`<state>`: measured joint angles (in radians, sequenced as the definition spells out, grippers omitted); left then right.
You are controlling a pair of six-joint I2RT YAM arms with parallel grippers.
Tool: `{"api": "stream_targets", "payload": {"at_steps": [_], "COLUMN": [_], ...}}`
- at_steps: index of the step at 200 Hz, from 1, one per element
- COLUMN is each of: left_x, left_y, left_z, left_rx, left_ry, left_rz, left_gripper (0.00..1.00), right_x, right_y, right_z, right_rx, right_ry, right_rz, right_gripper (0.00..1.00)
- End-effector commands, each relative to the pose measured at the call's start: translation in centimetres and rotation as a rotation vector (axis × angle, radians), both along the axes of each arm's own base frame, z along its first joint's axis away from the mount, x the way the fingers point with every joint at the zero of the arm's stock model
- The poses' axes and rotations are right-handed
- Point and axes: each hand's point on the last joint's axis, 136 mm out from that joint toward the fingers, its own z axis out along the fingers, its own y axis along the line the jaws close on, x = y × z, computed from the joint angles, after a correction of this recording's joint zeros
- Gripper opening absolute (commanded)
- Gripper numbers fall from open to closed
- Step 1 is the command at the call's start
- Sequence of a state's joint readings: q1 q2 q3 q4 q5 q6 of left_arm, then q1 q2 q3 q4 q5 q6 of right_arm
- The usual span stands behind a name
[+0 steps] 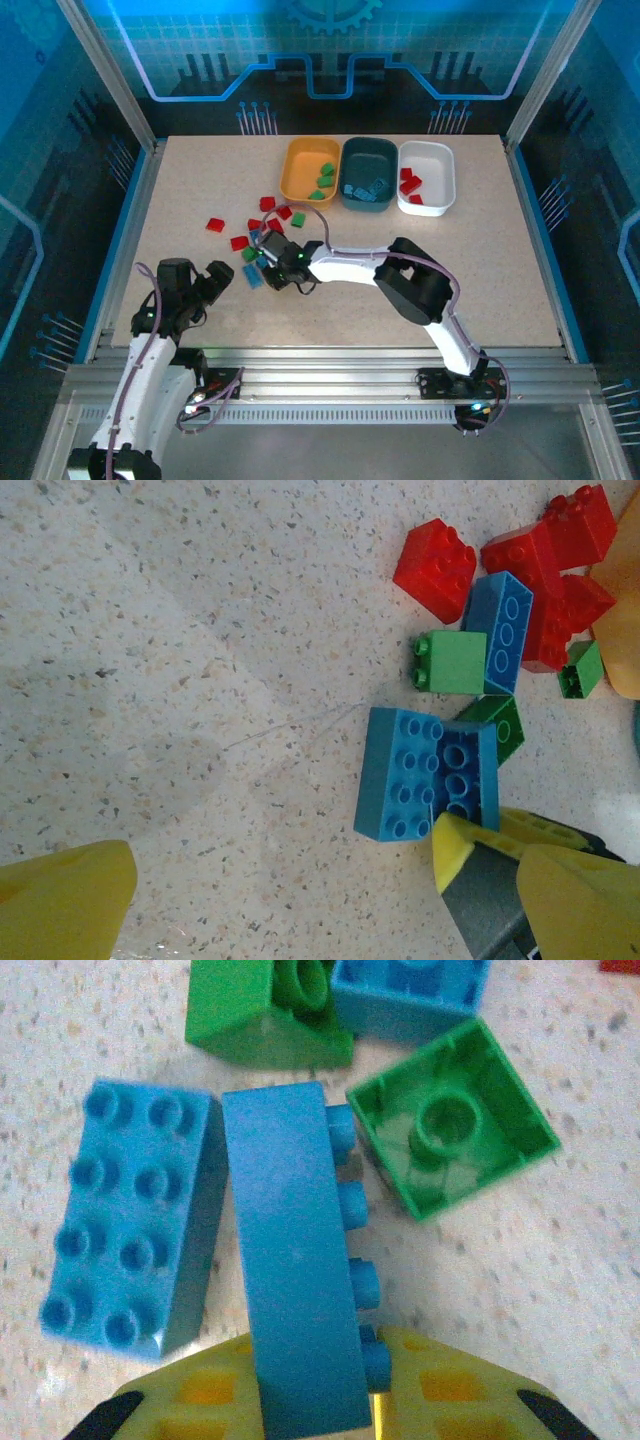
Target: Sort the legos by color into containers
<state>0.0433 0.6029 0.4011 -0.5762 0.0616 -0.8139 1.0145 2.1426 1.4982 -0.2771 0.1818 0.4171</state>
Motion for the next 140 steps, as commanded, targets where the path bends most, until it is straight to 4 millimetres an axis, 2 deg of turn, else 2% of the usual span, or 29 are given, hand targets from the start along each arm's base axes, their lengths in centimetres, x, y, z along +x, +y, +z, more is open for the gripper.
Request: {"api": "stream_targets", "payload": {"at_steps": [1, 17, 28, 41, 56, 91, 106, 122, 140], "left_x": [0.3, 0.6, 1.1, 1.8, 2.5, 3.2, 3.5, 4.1, 4.7], "left_y": [-0.5, -0.7, -1.1, -1.7, -2.4, -4.6, -5.9, -7.0, -7.6], "left_z": [0.3, 0.5, 0.8, 1.0, 1.0, -0.8, -1.7, -2.3, -2.5], "left_rx": [-0.034, -0.042, -0.053, -0.066, -0.084, -0.020, 0.016, 0.012, 0.019], "left_ry": [-0.019, -0.033, -0.053, -0.075, -0.076, 0.017, 0.082, 0.129, 0.157], "left_rz": [-0.013, -0.022, -0.044, -0.085, -0.126, -0.227, -0.275, -0.307, -0.330], "left_gripper": [0.99, 0.99, 0.99, 0.99, 0.99, 0.98, 0.98, 0.98, 0.99], "right_x": [-1.1, -1.4, -0.7, 0.9, 3.8, 12.4, 15.5, 18.4, 20.6], "right_y": [-0.3, -1.9, -3.3, -5.4, -8.5, -17.9, -21.2, -24.1, -26.3], "right_z": [5.0, 7.1, 8.3, 9.4, 10.0, 9.5, 8.4, 7.2, 6.7], "right_rx": [0.059, 0.074, 0.081, 0.091, 0.090, 0.072, 0.047, 0.020, 0.035], "right_ry": [-0.071, -0.104, -0.123, -0.133, -0.144, -0.120, -0.101, -0.070, -0.051], "right_rz": [0.025, 0.017, -0.006, -0.057, -0.143, -0.434, -0.528, -0.606, -0.653], "right_gripper": [0.23, 0.23, 0.23, 0.23, 0.23, 0.23, 0.23, 0.23, 0.23]}}
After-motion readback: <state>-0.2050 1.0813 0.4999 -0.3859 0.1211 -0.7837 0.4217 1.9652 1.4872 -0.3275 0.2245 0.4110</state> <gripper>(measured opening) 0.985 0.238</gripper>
